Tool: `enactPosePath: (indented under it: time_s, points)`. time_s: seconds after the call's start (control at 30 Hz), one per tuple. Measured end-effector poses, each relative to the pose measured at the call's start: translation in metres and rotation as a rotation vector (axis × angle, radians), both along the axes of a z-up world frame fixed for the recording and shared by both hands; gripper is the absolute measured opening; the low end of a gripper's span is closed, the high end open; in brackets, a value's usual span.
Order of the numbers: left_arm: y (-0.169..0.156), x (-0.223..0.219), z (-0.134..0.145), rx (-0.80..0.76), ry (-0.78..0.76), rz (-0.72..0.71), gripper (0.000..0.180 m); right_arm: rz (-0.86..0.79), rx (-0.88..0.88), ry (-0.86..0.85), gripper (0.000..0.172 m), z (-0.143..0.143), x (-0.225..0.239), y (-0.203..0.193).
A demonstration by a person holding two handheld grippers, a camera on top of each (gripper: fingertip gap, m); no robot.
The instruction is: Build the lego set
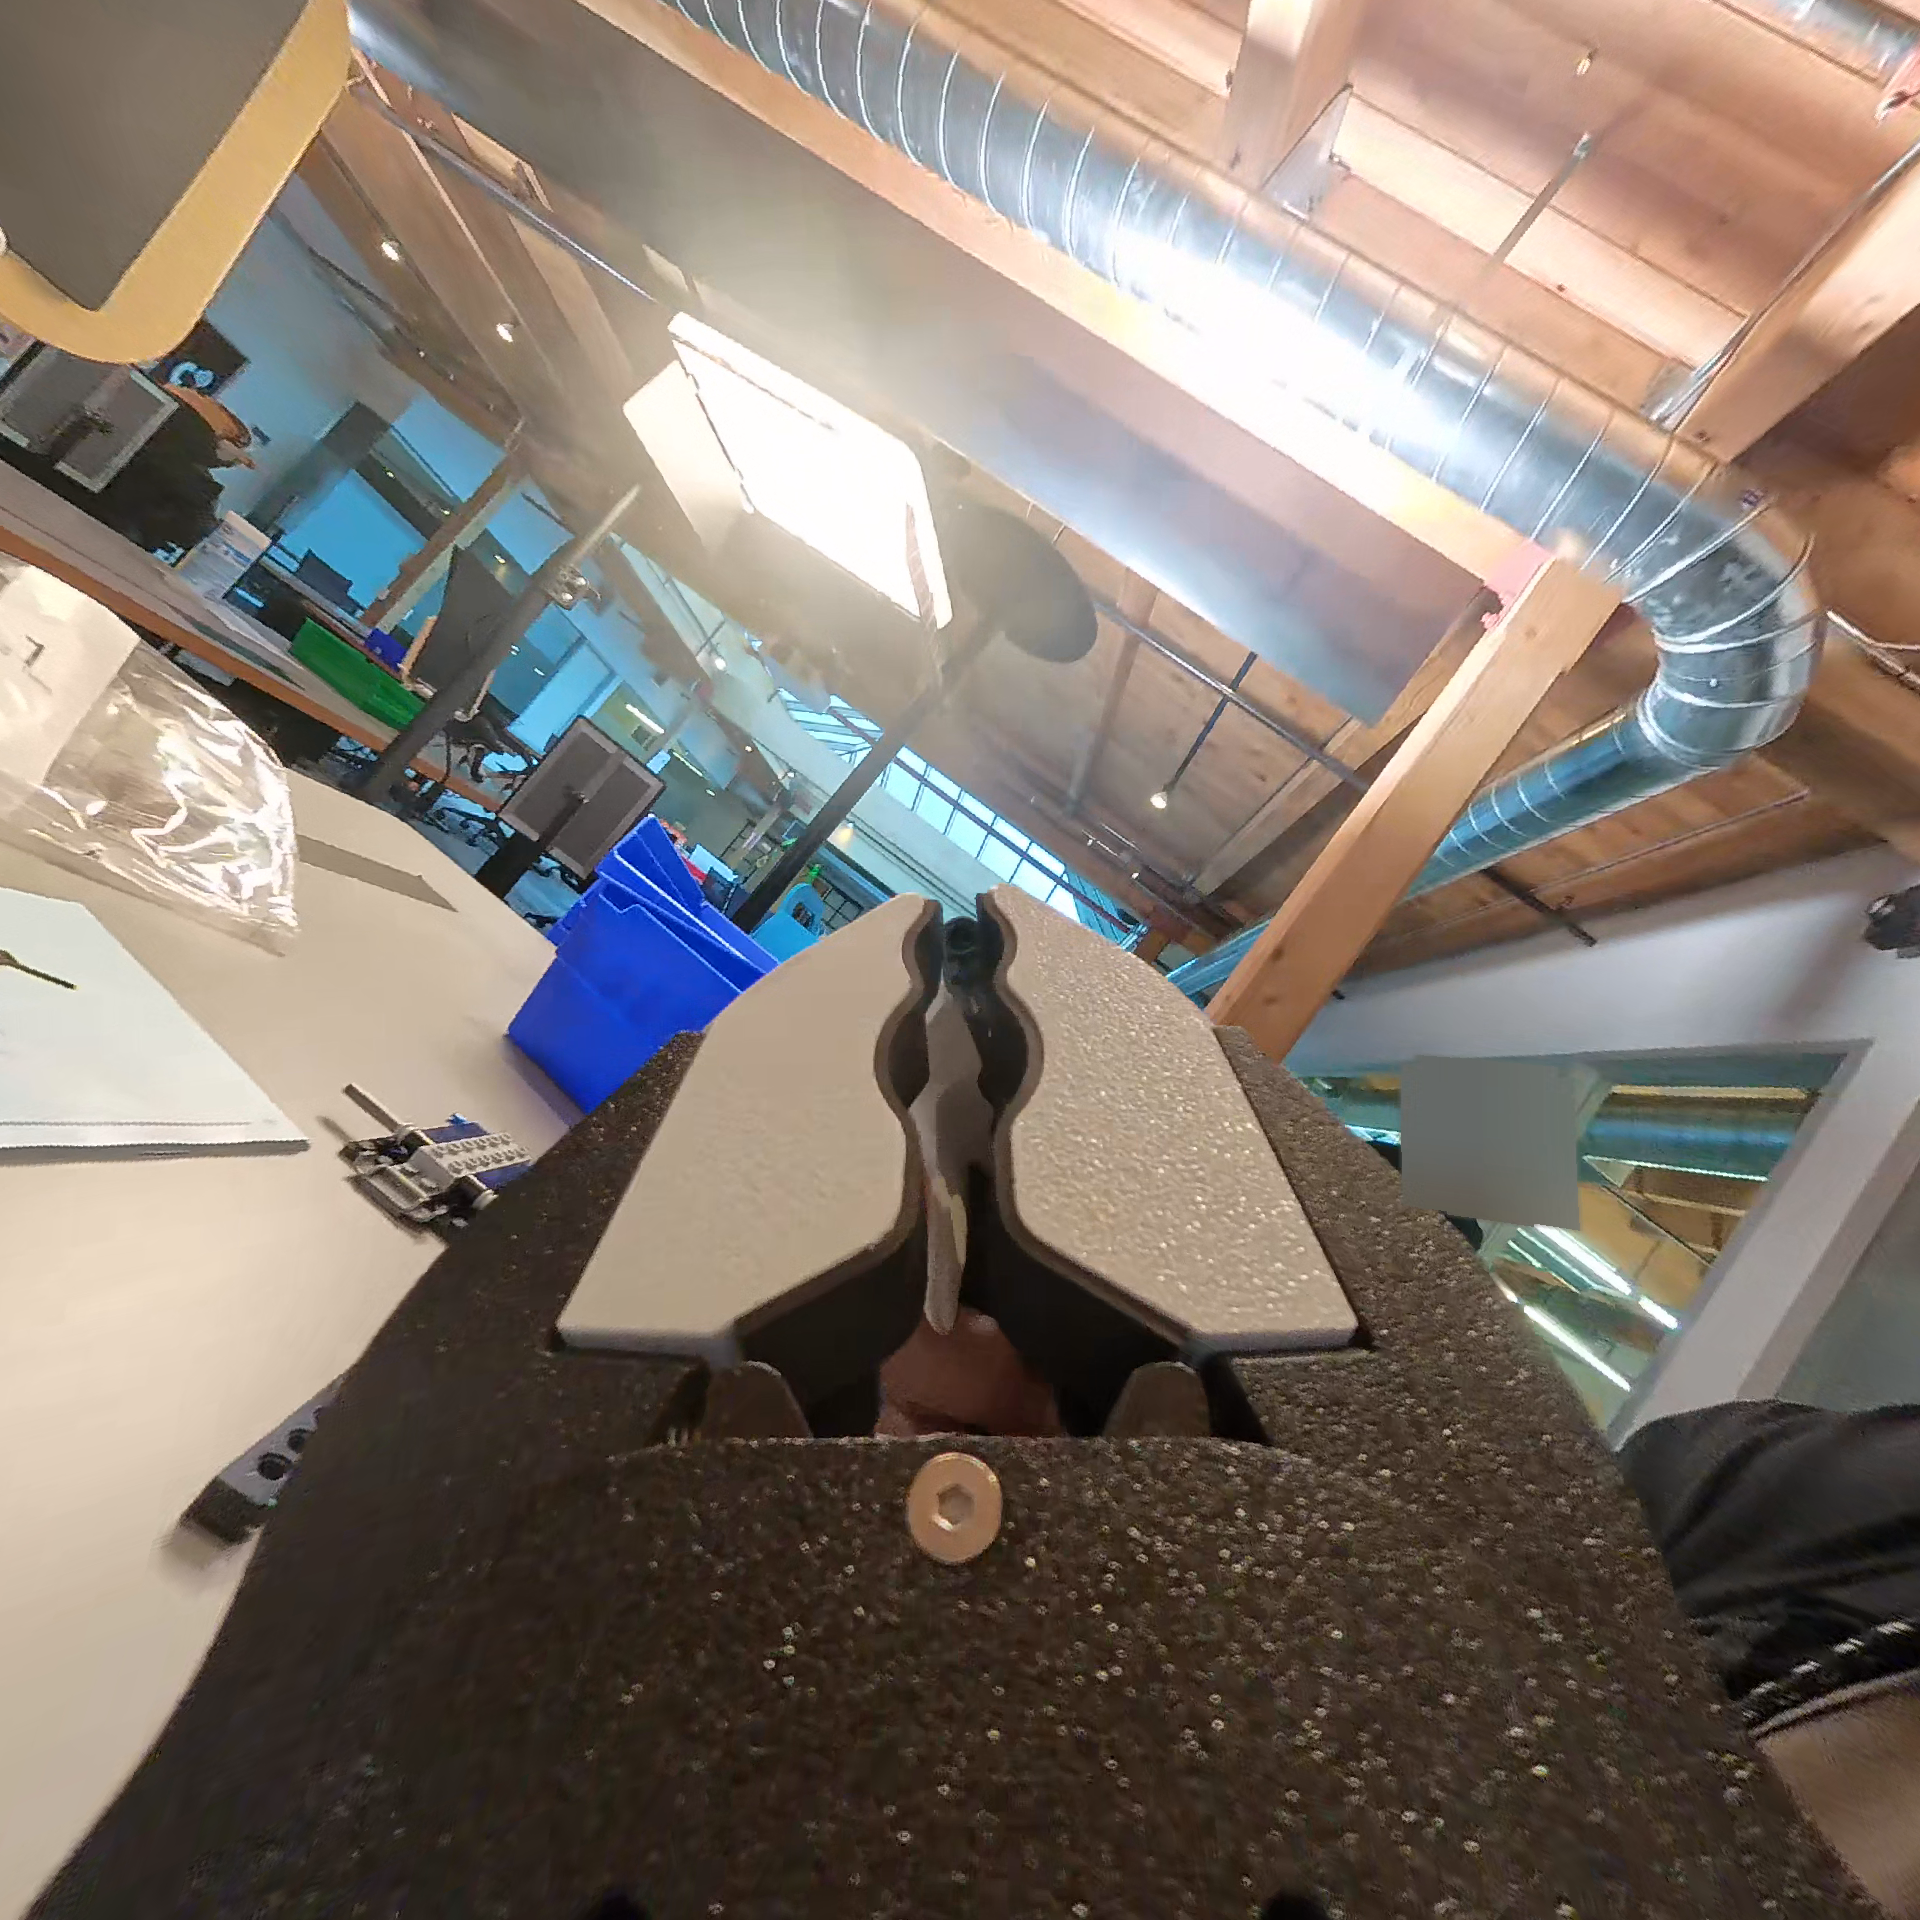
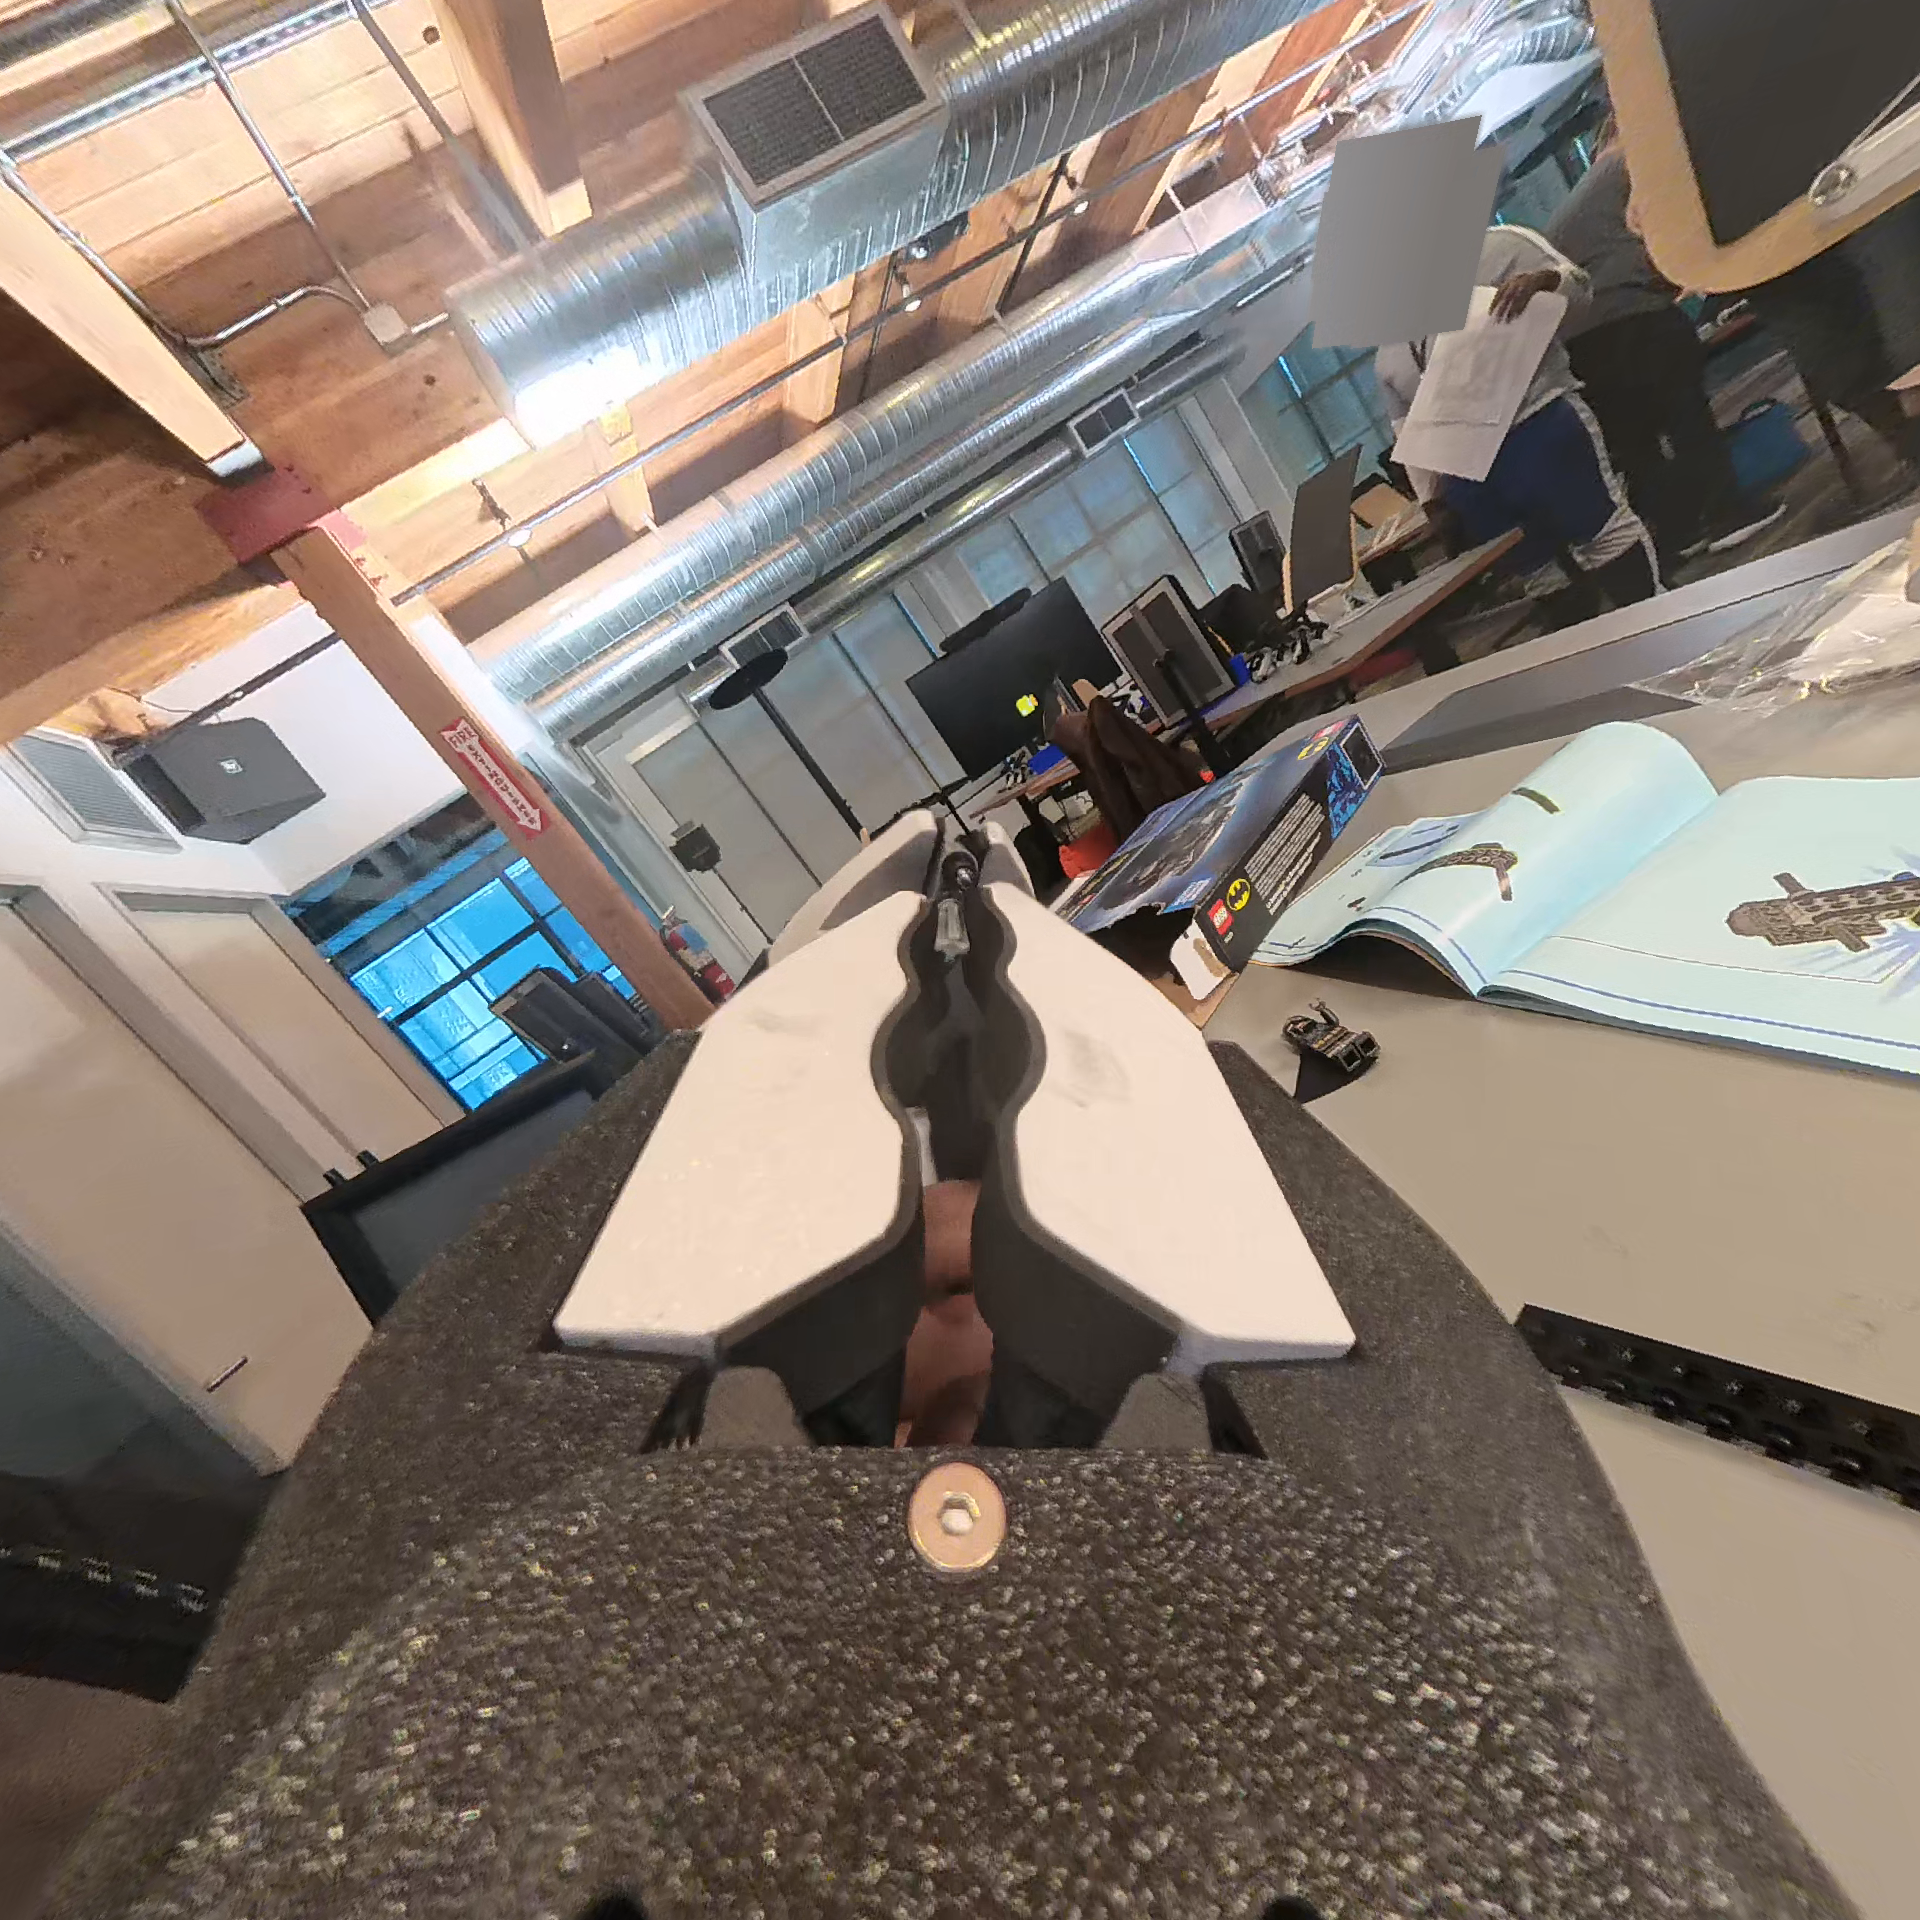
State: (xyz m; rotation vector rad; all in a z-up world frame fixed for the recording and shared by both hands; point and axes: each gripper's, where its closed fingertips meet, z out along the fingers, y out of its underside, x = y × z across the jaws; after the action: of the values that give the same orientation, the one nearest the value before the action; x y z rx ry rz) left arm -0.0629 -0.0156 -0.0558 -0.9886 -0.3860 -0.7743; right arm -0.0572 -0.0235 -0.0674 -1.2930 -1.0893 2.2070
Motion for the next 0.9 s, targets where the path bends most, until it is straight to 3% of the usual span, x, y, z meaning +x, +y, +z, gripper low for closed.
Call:
enactPosePath:
  time_s: [0.9]
  points:
    - [0.001, -0.0009, -0.0016, -0.024, -0.03, -0.005, 0.008, 0.038, -0.06, 0.002, 0.005, -0.0016, 0.0056, 0.0002]
